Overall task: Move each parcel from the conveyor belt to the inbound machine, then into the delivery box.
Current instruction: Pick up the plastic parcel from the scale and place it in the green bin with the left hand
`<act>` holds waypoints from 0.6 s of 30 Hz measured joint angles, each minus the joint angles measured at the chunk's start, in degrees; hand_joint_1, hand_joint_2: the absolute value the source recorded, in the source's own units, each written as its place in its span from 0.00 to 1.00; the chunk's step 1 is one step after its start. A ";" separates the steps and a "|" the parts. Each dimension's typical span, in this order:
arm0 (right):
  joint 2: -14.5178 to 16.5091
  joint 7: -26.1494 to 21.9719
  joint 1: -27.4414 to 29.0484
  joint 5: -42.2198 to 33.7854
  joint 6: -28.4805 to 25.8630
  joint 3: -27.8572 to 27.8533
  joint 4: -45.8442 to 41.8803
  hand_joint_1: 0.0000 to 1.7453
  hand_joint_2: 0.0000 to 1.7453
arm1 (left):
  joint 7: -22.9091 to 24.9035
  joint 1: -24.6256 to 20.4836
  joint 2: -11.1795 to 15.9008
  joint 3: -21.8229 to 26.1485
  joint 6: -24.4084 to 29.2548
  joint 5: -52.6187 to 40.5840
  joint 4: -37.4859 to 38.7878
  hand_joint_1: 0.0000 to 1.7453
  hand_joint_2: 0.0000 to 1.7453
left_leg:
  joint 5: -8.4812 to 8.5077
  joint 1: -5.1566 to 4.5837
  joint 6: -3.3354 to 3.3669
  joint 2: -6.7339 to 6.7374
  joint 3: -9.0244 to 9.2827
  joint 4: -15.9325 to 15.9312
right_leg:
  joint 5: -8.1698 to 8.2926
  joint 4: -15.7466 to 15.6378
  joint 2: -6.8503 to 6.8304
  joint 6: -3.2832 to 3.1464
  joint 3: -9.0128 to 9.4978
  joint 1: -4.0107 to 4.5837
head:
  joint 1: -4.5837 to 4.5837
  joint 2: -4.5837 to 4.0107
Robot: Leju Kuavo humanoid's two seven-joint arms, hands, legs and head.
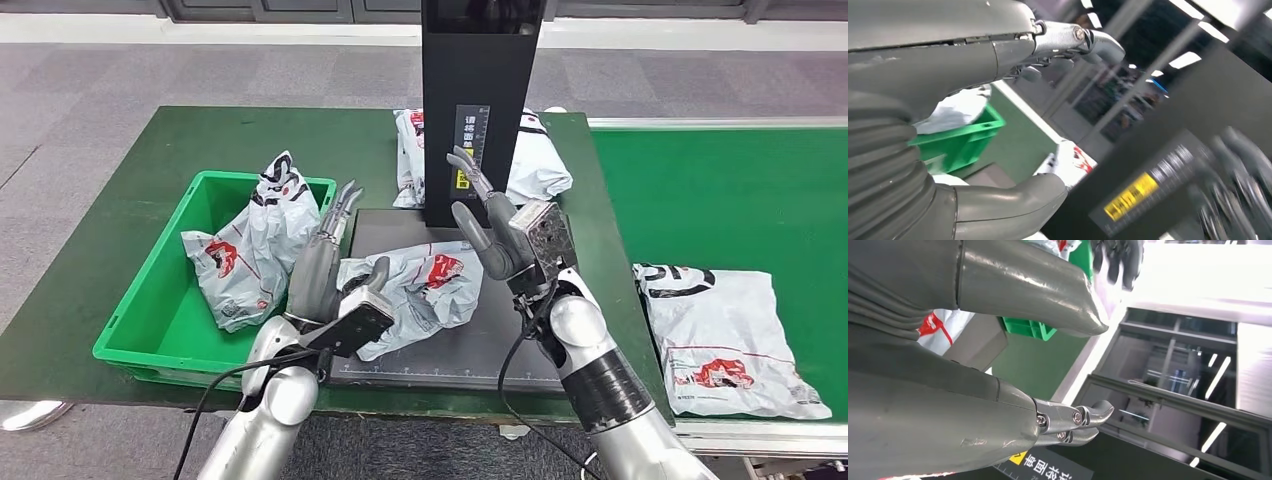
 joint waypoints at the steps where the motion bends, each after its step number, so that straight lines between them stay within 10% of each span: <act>1: -0.20 -0.06 0.42 -0.07 -0.02 0.00 -0.65 0.00 0.00 | 0.13 -0.22 0.03 -0.58 -0.10 -0.16 0.13 0.00 1.00 | 0.00 0.00 0.00 0.02 0.00 0.00 | 0.00 0.00 0.03 0.00 -0.01 0.00 | 0.00 0.00; 11: -1.06 -0.71 3.96 -3.28 -3.16 -0.78 -6.18 0.00 0.00 | 4.88 -4.78 0.38 -5.60 -5.56 -7.67 6.15 0.00 1.00 | 0.00 0.00 0.00 -0.04 0.00 0.00 | 0.00 0.00 -0.05 0.00 0.01 0.00 | -0.01 -0.01; 13: -1.08 -0.66 5.20 -3.57 -3.86 -1.07 -7.91 0.00 0.00 | 5.41 -6.06 0.33 -6.63 -5.87 -8.37 8.81 0.00 0.50 | 0.00 -0.01 0.00 0.03 0.01 0.00 | 0.02 0.00 0.06 0.02 -0.01 -0.02 | 0.00 -0.01; 15: -1.10 -0.51 6.24 -3.68 -4.50 -1.48 -9.25 0.00 0.00 | 5.91 -7.21 0.26 -7.22 -6.42 -8.77 10.88 0.00 0.50 | 0.00 -0.02 0.00 0.07 0.02 0.01 | 0.03 0.00 0.12 0.03 -0.04 -0.03 | 0.00 0.01; 17: -1.10 -0.30 7.73 -3.67 -5.83 -2.28 -10.92 0.00 0.00 | 7.58 -8.70 0.14 -7.90 -8.20 -9.70 13.63 0.00 1.00 | 0.00 -0.03 0.00 0.01 0.02 0.01 | 0.01 -0.01 0.03 0.04 -0.02 -0.03 | -0.01 0.01; 18: -1.10 -0.22 8.85 -3.56 -6.75 -2.80 -12.03 0.00 0.00 | 8.79 -9.69 0.06 -8.21 -9.17 -10.30 15.59 0.00 1.00 | 0.00 -0.03 0.01 -0.04 0.02 0.01 | 0.01 -0.01 -0.03 0.04 0.00 -0.03 | -0.01 0.01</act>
